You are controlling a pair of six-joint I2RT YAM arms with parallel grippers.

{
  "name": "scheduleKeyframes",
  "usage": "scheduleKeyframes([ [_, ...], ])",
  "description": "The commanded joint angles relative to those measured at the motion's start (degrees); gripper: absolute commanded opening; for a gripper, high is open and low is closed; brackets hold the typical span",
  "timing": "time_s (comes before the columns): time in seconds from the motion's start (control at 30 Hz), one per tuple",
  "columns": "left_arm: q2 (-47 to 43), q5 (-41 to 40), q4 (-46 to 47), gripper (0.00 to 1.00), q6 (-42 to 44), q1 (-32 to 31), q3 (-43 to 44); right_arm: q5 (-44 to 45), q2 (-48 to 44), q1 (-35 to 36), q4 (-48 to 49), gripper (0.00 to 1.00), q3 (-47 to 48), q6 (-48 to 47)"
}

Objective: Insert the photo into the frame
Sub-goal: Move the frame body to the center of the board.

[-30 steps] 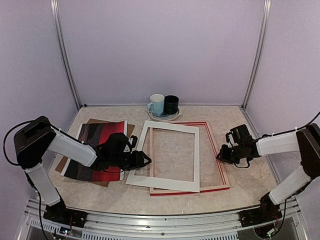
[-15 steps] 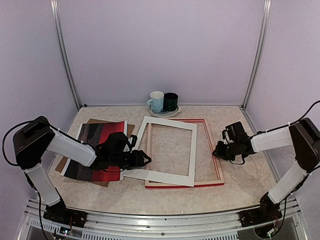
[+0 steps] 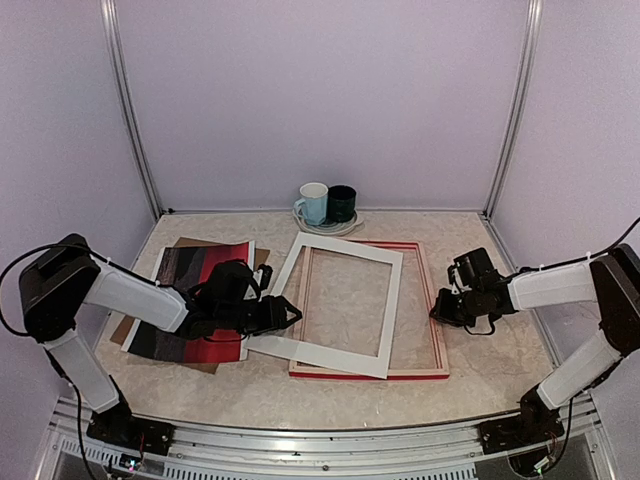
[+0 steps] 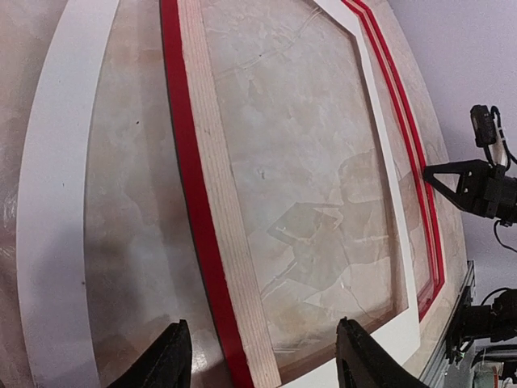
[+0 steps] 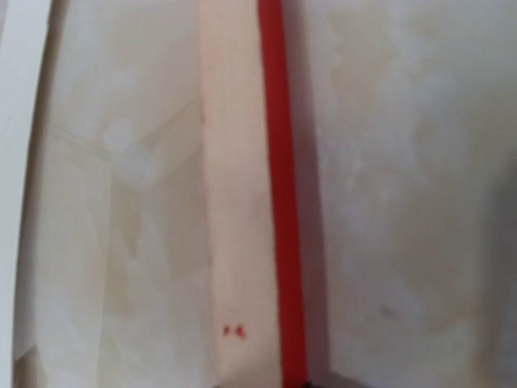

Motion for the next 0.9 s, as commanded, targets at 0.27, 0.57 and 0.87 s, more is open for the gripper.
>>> scheduleKeyframes([
  [0.27, -5.8, -2.6, -4.3, 0.61, 1.6, -0.1, 1.8, -1.7, -5.6, 0.5, -3.6, 0.24, -1.7, 0.8],
  [0.57, -8.0, -4.2, -7.0, 0.61, 4.2, 4.9, 1.5, -2.7, -15.2, 0.5, -12.5, 0.63, 1.9, -0.9],
  [0.87, -4.6, -3.3, -5.6, 0.61, 4.3, 5.6, 1.0, -11.6, -18.0, 6.7, -9.9, 0.67, 0.0, 5.1],
])
